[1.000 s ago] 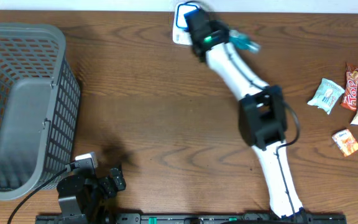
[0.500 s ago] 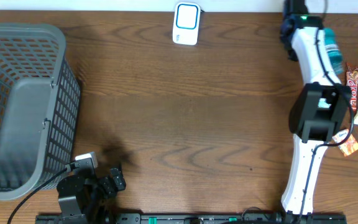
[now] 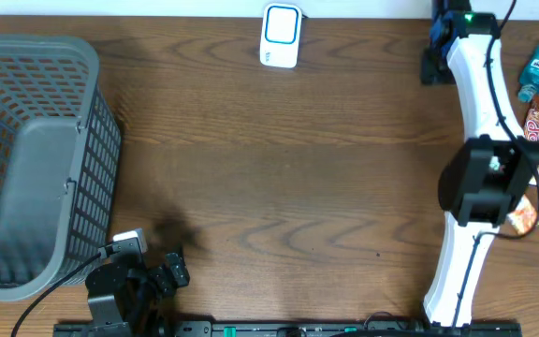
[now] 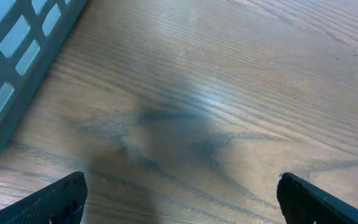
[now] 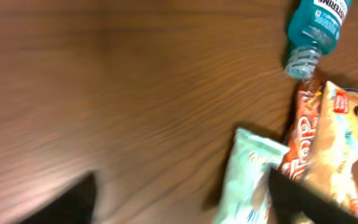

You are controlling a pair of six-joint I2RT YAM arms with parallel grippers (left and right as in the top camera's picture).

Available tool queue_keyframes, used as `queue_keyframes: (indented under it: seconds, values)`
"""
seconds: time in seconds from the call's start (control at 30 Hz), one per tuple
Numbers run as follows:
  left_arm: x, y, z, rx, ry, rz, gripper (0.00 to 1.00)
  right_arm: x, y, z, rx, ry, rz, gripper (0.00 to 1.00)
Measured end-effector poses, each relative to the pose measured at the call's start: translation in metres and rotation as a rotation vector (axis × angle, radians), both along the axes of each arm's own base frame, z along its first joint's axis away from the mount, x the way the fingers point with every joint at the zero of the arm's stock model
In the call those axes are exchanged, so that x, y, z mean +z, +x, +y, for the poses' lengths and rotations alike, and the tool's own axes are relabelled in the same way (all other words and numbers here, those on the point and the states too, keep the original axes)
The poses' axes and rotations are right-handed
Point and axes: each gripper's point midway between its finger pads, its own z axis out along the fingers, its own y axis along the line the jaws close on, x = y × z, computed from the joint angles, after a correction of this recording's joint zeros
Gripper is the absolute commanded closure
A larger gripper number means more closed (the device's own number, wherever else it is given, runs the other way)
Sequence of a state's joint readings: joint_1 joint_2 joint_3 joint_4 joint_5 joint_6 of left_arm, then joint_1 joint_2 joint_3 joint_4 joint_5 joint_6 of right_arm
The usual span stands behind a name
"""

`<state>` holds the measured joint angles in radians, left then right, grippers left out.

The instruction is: Scan the item barcode

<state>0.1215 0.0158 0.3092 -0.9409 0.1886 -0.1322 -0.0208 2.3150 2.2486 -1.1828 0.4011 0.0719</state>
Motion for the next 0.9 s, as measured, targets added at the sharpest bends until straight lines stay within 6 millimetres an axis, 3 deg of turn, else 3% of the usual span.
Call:
queue_keyframes:
  seconds: [0.07, 0.27, 0.37, 0.47, 0.63, 0.9]
  values:
    - [0.0, 0.0, 0.0, 0.0, 0.0, 0.0, 0.02, 0.026, -0.005, 0.018, 0.018, 0.06, -0.045, 0.01]
    - [0.0, 0.0, 0.0, 0.0, 0.0, 0.0, 0.02, 0.134, -0.034, 0.076, 0.114, 0.183, -0.252, 0.01]
    - [0.0, 0.0, 0.0, 0.0, 0.0, 0.0, 0.02, 0.182, -0.064, 0.106, 0.184, 0.235, -0.326, 0.01]
    - [0.0, 0.0, 0.0, 0.0, 0.0, 0.0, 0.02, 0.212, -0.102, 0.13, 0.252, 0.269, -0.343, 0.01]
    - [0.0, 0.0, 0.0, 0.0, 0.0, 0.0, 0.02, 0.237, -0.147, 0.153, 0.335, 0.301, -0.344, 0.01]
    - [0.0, 0.0, 0.0, 0.0, 0.0, 0.0, 0.02, 0.244, -0.159, 0.16, 0.362, 0.311, -0.351, 0.01]
